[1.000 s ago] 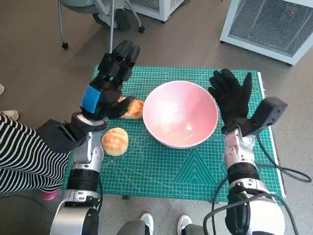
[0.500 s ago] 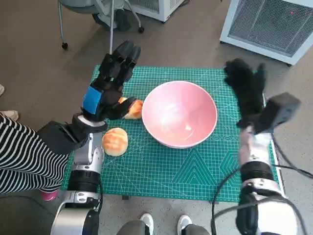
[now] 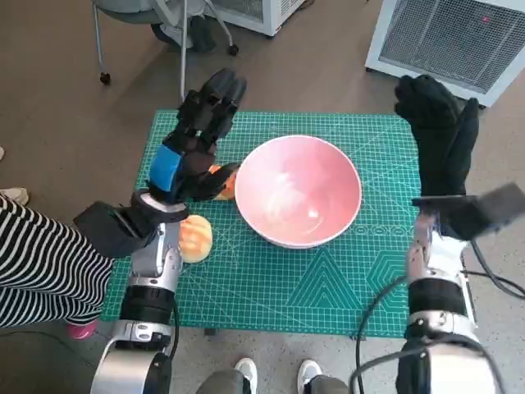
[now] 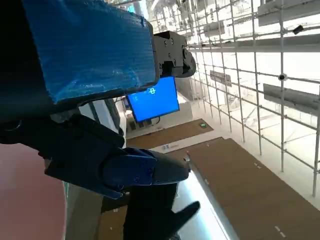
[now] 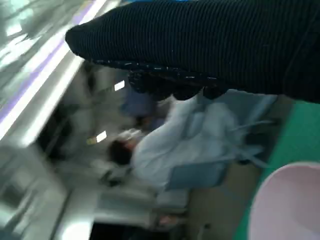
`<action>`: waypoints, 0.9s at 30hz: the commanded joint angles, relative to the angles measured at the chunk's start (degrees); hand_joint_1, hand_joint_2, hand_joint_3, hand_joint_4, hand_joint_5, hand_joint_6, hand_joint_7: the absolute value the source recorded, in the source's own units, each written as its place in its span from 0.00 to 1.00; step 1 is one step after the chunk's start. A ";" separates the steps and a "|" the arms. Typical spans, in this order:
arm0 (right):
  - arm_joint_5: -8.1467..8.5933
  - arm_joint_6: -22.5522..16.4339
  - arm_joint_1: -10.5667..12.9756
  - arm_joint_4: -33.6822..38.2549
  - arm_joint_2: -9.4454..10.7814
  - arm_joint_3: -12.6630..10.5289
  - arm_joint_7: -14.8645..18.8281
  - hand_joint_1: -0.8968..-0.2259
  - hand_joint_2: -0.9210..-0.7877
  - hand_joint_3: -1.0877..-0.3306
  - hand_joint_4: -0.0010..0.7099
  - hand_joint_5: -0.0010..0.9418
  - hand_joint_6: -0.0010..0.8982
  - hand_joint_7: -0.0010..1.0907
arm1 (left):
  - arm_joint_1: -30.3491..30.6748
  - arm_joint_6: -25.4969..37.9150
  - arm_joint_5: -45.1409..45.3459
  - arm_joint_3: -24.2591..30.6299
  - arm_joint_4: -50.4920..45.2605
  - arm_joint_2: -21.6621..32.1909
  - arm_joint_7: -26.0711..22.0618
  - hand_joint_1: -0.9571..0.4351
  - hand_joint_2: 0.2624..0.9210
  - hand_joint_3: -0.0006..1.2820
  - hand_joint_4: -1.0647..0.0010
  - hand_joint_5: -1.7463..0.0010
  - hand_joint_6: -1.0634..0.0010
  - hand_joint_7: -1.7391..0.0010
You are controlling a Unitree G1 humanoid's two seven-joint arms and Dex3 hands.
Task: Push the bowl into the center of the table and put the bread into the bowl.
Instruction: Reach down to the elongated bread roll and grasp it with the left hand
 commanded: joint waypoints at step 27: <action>2.08 8.04 10.03 -22.84 0.02 6.83 2.87 0.24 0.00 0.60 0.28 0.03 0.21 0.24 | -5.48 1.30 13.70 -3.15 -6.74 11.08 0.62 0.24 0.84 0.23 0.90 0.99 1.00 0.74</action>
